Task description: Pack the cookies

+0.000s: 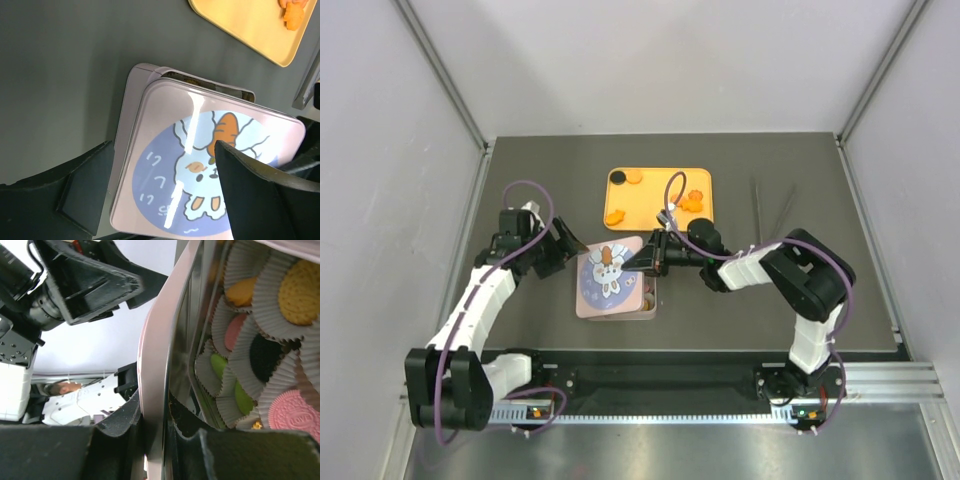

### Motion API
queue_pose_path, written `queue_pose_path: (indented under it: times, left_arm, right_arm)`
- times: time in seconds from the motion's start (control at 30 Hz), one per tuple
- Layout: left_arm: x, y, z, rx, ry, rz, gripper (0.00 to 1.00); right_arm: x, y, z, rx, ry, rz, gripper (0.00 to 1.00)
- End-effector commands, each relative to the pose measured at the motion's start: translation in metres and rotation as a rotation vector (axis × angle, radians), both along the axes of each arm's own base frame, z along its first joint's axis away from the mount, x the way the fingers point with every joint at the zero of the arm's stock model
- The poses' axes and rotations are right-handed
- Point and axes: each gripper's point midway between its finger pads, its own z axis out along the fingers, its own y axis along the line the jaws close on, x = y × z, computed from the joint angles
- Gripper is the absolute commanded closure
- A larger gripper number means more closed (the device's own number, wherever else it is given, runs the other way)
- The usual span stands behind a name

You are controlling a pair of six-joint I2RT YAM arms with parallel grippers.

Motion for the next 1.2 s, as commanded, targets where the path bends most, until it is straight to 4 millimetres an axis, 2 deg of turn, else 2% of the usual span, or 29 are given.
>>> queue_pose_path:
  times: [0.0,0.3,0.73,1.17]
  left_arm:
    - [0.007,-0.007,0.003,-0.013,-0.043,-0.035,0.14]
    - [0.002,-0.015,-0.007,-0.002,-0.016,-0.073,0.12]
    - [0.0,-0.024,-0.024,0.027,0.029,-0.108,0.14]
    - [-0.005,-0.031,-0.045,0.034,0.068,-0.11,0.15]
  right_arm:
    - [0.007,-0.002,0.018,0.09,-0.049,-0.014,1.0]
    - [0.014,-0.011,0.016,0.124,-0.028,-0.045,1.0]
    - [0.02,-0.021,-0.001,0.12,0.013,-0.063,0.96]
    - [0.023,-0.031,-0.015,0.074,0.019,-0.067,0.74]
